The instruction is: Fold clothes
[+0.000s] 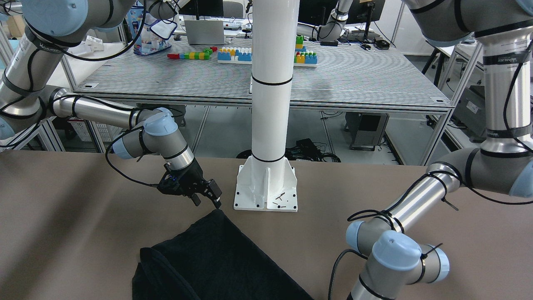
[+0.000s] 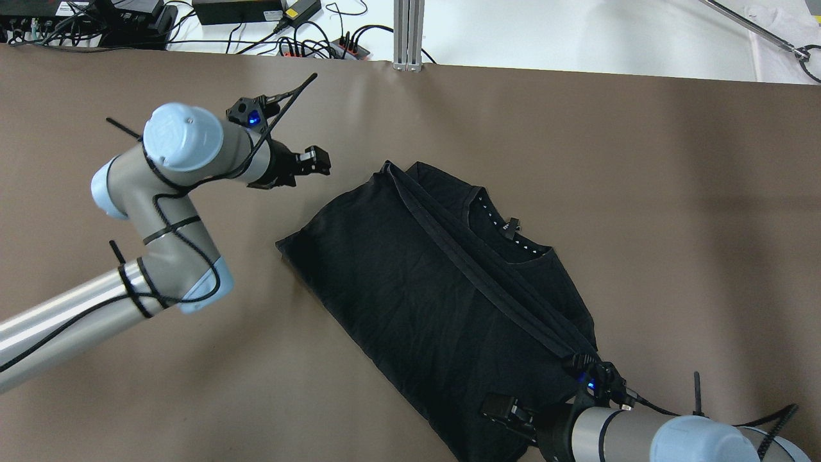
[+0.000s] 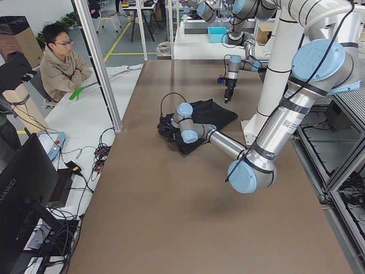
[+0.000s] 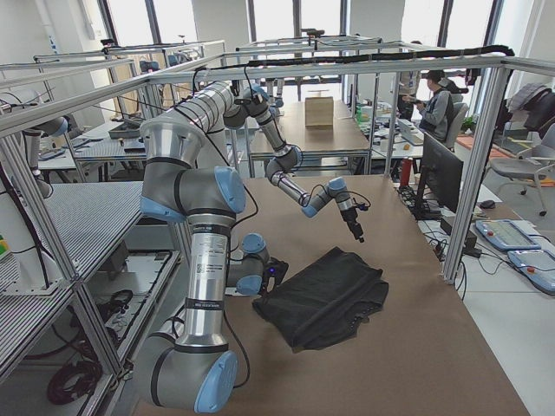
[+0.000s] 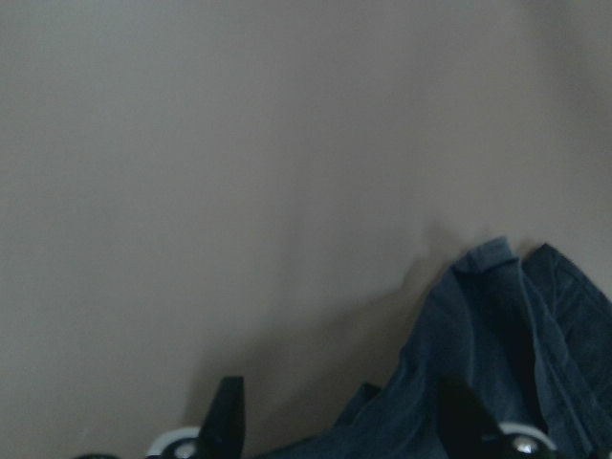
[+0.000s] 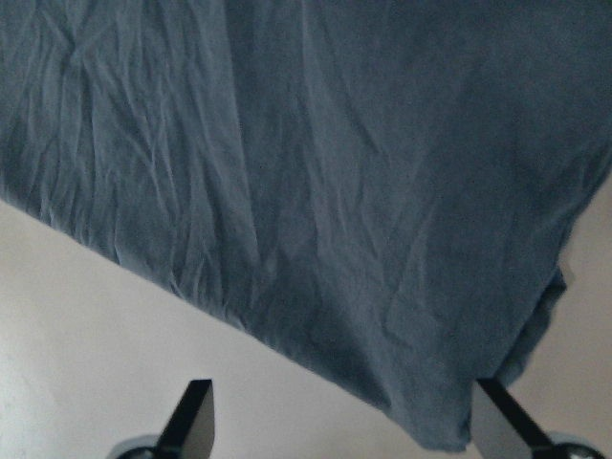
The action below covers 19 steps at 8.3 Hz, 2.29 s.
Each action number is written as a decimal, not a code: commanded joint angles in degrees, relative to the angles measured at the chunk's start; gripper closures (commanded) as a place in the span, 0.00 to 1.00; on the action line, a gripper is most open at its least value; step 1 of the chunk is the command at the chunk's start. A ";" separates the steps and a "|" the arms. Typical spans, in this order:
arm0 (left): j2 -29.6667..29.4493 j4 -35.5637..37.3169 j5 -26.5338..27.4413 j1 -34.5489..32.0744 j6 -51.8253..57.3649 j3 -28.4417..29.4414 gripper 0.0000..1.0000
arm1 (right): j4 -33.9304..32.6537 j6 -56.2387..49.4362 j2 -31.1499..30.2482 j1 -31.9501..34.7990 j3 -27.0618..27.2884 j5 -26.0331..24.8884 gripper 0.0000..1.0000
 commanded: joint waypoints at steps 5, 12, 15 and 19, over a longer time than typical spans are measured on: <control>12.69 -0.45 7.06 9.72 -4.15 -9.28 0.40 | 0.07 -5.76 7.05 5.92 -10.11 -5.38 0.05; 12.43 -0.71 6.35 8.50 0.48 -7.25 1.00 | 0.16 -5.76 7.05 5.84 -10.99 -5.38 0.05; 12.08 -0.45 -0.21 1.23 6.72 -7.16 1.00 | 0.60 -5.76 7.05 5.84 -11.69 -5.38 0.05; -9.54 -0.36 -5.86 -7.76 11.58 16.74 1.00 | -0.01 -5.76 8.54 5.92 -11.87 -8.36 0.05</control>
